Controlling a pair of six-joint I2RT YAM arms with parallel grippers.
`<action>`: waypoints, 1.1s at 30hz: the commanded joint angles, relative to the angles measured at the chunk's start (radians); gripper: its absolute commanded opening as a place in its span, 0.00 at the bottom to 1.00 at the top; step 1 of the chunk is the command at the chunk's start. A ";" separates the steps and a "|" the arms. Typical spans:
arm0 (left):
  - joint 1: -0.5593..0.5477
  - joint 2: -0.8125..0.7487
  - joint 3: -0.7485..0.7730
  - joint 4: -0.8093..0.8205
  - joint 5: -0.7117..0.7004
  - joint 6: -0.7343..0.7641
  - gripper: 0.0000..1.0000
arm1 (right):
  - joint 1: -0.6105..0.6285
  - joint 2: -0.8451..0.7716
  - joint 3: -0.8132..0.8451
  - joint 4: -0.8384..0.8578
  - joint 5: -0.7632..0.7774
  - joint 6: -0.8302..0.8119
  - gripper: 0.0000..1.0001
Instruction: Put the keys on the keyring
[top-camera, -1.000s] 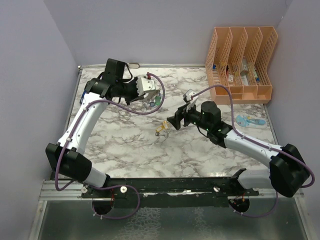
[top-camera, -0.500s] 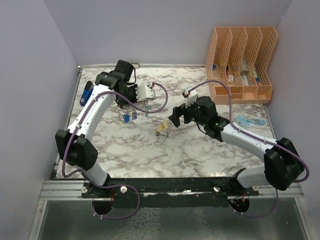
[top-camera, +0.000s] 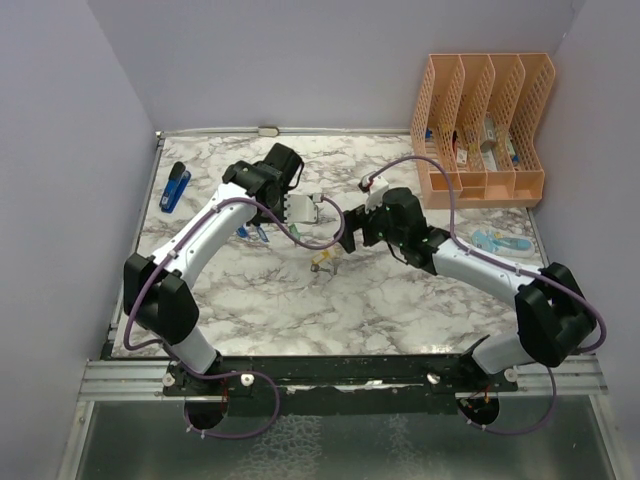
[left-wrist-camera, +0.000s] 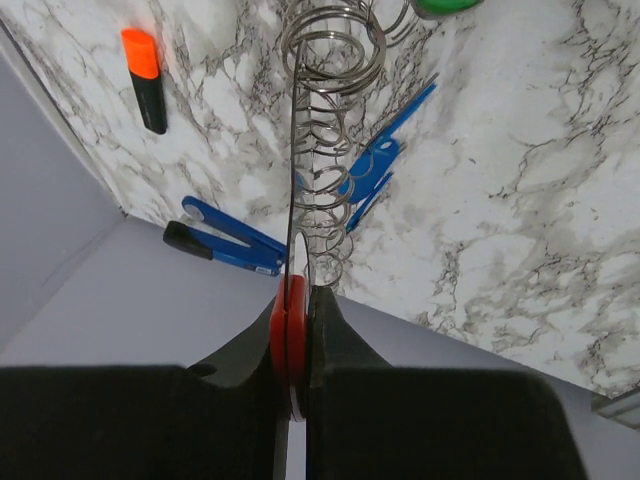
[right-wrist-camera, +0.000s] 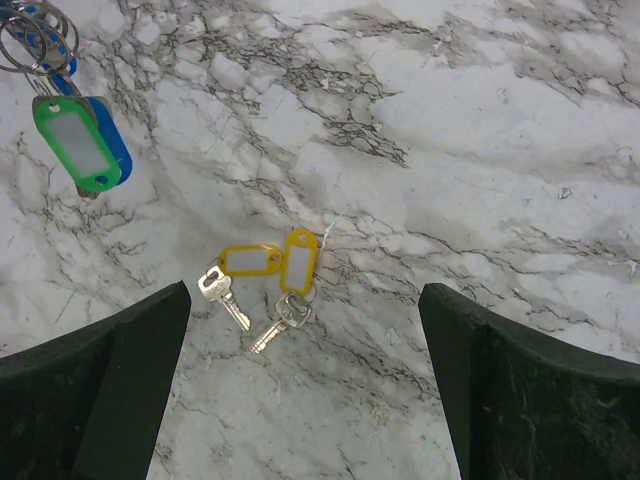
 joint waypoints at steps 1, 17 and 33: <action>-0.008 0.015 0.021 -0.020 -0.106 -0.037 0.00 | -0.006 0.016 0.018 -0.005 -0.046 0.032 0.99; -0.008 0.004 -0.019 0.032 -0.076 -0.032 0.21 | -0.006 -0.122 -0.057 0.033 0.159 0.080 0.99; 0.001 -0.023 -0.022 0.077 -0.042 -0.043 0.38 | -0.006 -0.125 -0.040 -0.024 0.239 0.098 0.99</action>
